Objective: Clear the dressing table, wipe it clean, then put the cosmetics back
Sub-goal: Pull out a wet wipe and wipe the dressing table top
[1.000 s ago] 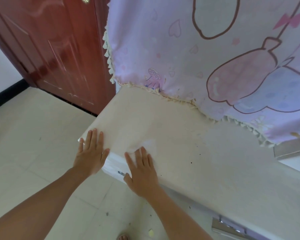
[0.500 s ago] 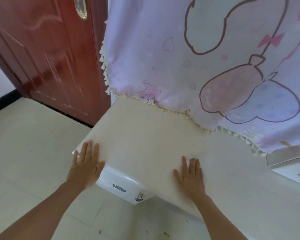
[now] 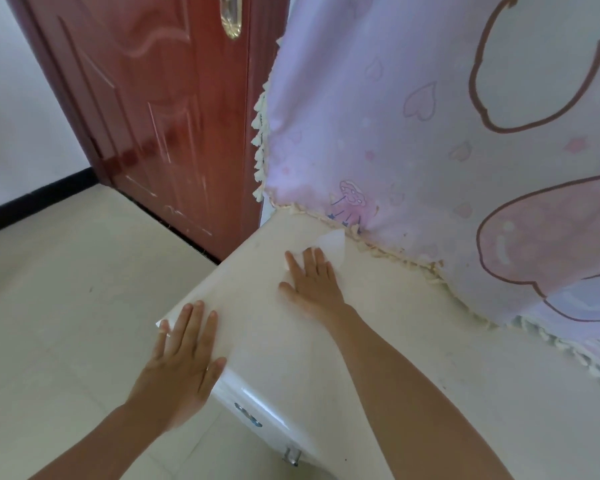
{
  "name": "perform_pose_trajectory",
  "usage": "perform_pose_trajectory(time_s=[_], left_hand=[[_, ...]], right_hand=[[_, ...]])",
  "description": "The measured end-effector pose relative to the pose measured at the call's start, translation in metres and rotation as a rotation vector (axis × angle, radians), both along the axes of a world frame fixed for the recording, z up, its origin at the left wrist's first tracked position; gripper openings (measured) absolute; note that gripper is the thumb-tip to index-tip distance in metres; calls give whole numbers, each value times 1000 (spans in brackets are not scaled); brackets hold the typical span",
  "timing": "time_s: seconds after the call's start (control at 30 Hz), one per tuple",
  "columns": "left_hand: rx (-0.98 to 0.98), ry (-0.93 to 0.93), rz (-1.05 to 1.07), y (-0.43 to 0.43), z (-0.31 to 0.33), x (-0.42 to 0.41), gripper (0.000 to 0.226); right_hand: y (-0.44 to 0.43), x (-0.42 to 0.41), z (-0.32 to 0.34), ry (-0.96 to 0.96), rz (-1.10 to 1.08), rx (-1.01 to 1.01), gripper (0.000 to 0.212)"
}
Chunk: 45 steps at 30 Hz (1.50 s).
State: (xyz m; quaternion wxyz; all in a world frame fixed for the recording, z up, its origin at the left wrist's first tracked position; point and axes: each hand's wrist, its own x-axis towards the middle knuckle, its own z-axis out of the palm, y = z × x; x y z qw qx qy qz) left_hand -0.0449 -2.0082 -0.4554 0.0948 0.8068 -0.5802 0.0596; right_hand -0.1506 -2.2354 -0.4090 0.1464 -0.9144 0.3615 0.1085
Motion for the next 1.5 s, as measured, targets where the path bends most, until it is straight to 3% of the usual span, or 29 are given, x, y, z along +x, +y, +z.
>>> perform_pose_trajectory(time_s=[0.27,0.47,0.7,0.8,0.97,1.13,1.27,1.4,1.5], left_hand=[[32,-86,17,2,-3,-1,59],[137,-74,54,0,4,-1,61],[154,-36,101,0,12,-3,61],[138,21,131,3,10,-8,64],[-7,327,505,25,20,-15,83],[108,414,637,34,52,-17,64],[66,403,554,1,70,-30,62],[95,310,363,-43,69,-63,59],[171,317,218,-73,68,-99,58]], right_hand=[[-36,65,6,-18,115,47,53],[-41,71,-2,-154,-180,39,68],[-65,16,7,-77,-383,27,72],[-26,31,6,-52,-169,35,72],[94,34,2,-127,360,121,76],[135,-13,-2,-71,522,113,81],[110,-51,1,-95,256,128,78],[49,-118,2,-112,-116,72,105],[16,-196,2,-6,-359,14,90]])
